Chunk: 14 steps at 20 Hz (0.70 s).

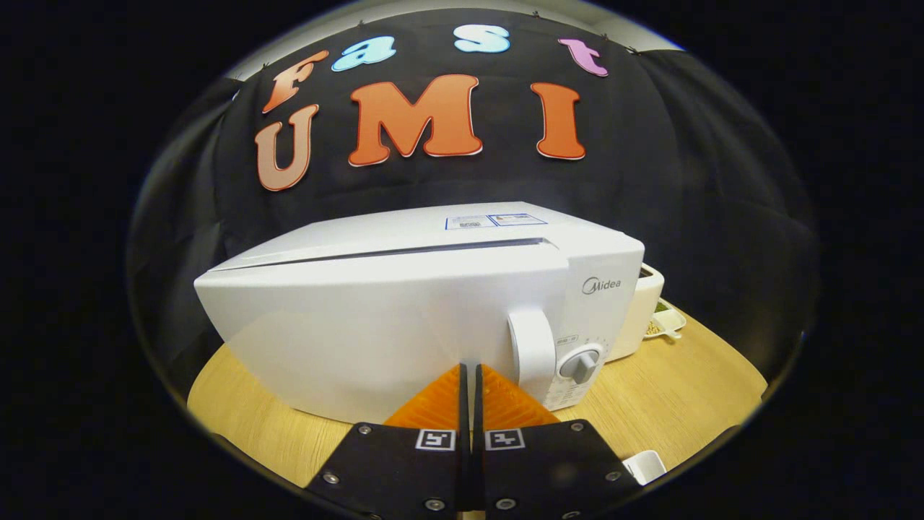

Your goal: Open the microwave, put the food inside, and close the microwave door.

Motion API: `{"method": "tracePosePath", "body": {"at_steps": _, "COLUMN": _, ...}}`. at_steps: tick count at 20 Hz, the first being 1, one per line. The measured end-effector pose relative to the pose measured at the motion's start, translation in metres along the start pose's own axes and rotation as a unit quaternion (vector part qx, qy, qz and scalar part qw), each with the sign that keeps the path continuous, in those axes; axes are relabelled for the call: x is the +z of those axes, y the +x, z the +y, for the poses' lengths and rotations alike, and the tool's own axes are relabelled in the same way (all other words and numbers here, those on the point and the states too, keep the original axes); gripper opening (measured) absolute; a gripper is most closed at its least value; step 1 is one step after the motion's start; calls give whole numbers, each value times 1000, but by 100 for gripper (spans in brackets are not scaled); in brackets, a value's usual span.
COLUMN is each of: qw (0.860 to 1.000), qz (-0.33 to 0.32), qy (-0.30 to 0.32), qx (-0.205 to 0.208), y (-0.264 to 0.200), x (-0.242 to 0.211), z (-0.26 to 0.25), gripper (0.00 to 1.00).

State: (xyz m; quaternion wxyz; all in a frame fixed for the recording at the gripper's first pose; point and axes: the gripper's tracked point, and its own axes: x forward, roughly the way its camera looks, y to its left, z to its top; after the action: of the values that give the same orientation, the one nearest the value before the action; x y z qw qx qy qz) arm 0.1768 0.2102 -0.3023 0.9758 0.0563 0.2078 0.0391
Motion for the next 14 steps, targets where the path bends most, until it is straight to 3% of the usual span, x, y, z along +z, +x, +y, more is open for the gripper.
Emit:
{"method": "tracePosePath", "body": {"at_steps": 2, "qw": 1000, "qz": 10, "qy": -19, "qx": 7, "y": 5, "x": -9, "z": -2, "gripper": 1}}
{"method": "tracePosePath", "body": {"at_steps": 5, "qw": 1000, "qz": 13, "qy": 4, "qx": -1, "y": 14, "x": -9, "z": -5, "gripper": 0}}
{"method": "tracePosePath", "body": {"at_steps": 7, "qw": 1000, "qz": 5, "qy": -27, "qx": -2, "y": 9, "x": -8, "z": -4, "gripper": 0}}
{"method": "tracePosePath", "body": {"at_steps": 14, "qw": 999, "qz": -19, "qy": 12, "qx": 32, "y": -71, "x": 56, "z": 14, "gripper": 1}}
